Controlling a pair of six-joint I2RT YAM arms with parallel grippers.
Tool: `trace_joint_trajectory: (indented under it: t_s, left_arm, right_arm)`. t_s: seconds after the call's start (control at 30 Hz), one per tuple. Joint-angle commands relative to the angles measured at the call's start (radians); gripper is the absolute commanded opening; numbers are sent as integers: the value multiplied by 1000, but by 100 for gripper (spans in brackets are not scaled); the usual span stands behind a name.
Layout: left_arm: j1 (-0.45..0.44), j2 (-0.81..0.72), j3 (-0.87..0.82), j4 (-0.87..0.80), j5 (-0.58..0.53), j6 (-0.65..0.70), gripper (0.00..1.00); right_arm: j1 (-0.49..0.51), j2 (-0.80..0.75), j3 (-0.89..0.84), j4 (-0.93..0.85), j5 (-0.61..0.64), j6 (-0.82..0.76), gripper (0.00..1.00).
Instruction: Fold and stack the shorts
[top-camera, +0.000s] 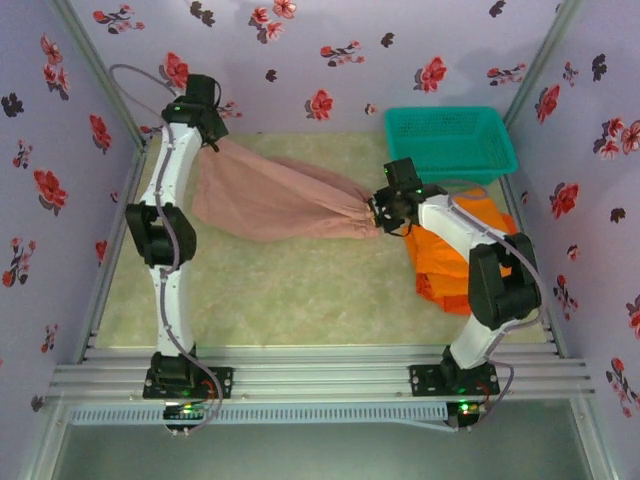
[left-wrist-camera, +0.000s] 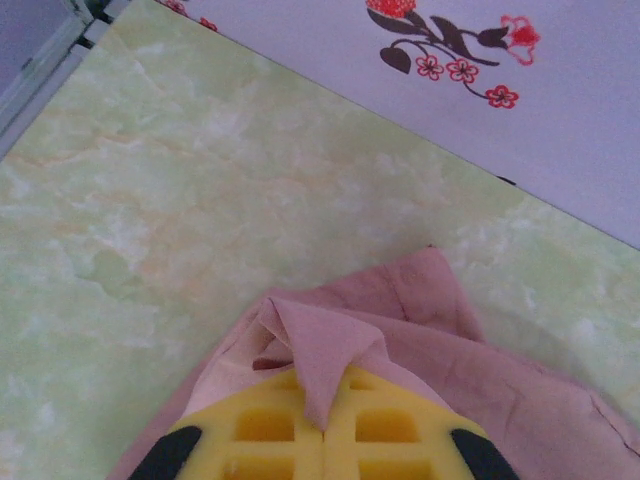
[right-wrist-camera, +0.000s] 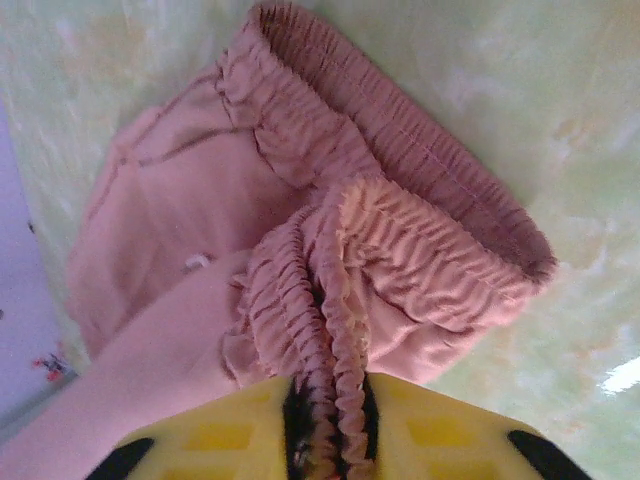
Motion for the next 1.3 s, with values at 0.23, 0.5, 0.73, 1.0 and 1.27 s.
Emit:
trace_joint_trajectory:
  t_s: [0.23, 0.5, 0.73, 1.0, 1.27]
  left_arm:
    - [24, 181, 200, 133, 140, -65, 51]
    - [53, -105, 26, 169, 197, -9, 99]
    - [47, -434, -558, 386, 373, -103, 99]
    - [22, -408, -864, 654, 484, -250, 99]
    - [17, -272, -963, 740, 448, -259, 99]
  right_arm:
    - [-50, 56, 43, 199, 0, 214, 68]
    - [-33, -58, 53, 147, 55, 82, 93]
    - [55, -22, 187, 19, 41, -126, 99]
    - [74, 303, 529, -112, -188, -288, 99]
    - [25, 540, 757, -297, -171, -437, 99]
